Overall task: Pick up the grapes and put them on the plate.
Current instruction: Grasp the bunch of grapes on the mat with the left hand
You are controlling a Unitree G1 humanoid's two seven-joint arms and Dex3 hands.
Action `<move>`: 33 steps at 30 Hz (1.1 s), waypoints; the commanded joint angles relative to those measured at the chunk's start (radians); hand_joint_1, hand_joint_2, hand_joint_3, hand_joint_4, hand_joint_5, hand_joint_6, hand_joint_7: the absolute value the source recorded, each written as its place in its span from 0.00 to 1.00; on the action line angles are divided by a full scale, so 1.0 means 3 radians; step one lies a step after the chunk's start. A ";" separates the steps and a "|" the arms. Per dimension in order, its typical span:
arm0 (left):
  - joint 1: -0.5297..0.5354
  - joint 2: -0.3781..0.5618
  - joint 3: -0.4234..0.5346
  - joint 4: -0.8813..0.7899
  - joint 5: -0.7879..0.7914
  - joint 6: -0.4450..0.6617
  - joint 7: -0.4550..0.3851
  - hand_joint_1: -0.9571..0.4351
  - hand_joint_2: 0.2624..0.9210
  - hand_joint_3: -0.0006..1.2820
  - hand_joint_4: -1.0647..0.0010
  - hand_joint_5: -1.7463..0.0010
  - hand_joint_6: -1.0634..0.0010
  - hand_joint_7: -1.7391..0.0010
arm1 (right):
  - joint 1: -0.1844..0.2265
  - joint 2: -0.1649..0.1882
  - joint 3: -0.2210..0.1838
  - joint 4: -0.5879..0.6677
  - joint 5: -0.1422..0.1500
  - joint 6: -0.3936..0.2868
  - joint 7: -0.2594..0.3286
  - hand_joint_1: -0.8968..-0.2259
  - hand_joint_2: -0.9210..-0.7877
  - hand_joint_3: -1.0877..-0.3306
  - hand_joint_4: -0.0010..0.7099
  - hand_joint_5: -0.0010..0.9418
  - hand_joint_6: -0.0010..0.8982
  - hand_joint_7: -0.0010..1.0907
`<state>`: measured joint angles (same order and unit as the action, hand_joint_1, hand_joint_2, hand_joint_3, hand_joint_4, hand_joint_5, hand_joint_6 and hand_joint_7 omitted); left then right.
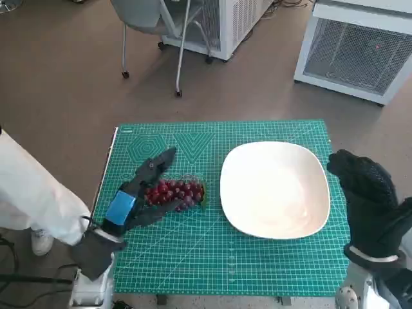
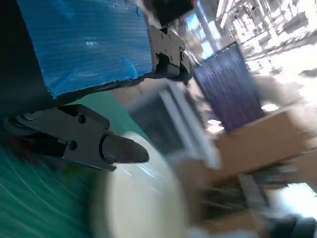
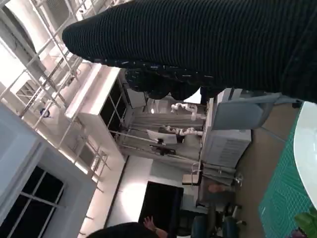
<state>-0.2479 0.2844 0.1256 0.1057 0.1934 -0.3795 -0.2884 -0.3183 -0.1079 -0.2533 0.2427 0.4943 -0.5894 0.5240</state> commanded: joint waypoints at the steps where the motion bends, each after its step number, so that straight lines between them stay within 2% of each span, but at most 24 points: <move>1: 0.0159 0.0238 -0.0118 -0.0565 0.0882 0.0202 0.0323 0.31 0.89 0.00 0.99 1.00 0.96 0.94 | 0.0059 0.0028 -0.0004 0.0054 -0.0026 0.0021 -0.0025 0.73 0.00 0.67 0.76 0.29 0.26 0.78; 9: 0.0219 0.0278 -0.0282 -0.1018 0.1497 0.0920 0.0240 0.37 0.76 0.00 1.00 1.00 0.95 0.95 | 0.0040 0.0032 -0.0010 0.0096 -0.0059 -0.0016 -0.0033 0.73 0.00 0.68 0.76 0.29 0.27 0.78; 16: 0.0161 0.0281 -0.0459 -0.1078 0.1584 0.1318 0.0096 0.40 0.69 0.00 1.00 1.00 0.89 0.97 | 0.0029 0.0040 -0.0004 0.0114 -0.0085 -0.0042 -0.0048 0.74 0.00 0.68 0.76 0.30 0.27 0.78; 25: 0.0010 0.0306 -0.0623 -0.0861 0.1474 0.1573 -0.0058 0.42 0.66 0.00 1.00 1.00 0.86 0.98 | 0.0025 0.0040 -0.0002 0.0114 -0.0085 -0.0057 -0.0045 0.74 0.00 0.67 0.75 0.30 0.27 0.78; 33: -0.0399 0.0297 -0.0851 -0.0180 0.1465 0.1769 -0.0129 0.44 0.66 0.00 1.00 1.00 0.86 0.99 | 0.0029 0.0034 -0.0012 0.0125 -0.0079 -0.0052 -0.0034 0.74 0.00 0.67 0.75 0.31 0.27 0.78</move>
<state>-0.3184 0.3677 -0.1014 -0.0146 0.6317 0.1273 -0.3185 -0.3221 -0.1012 -0.2549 0.2653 0.4700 -0.6098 0.5154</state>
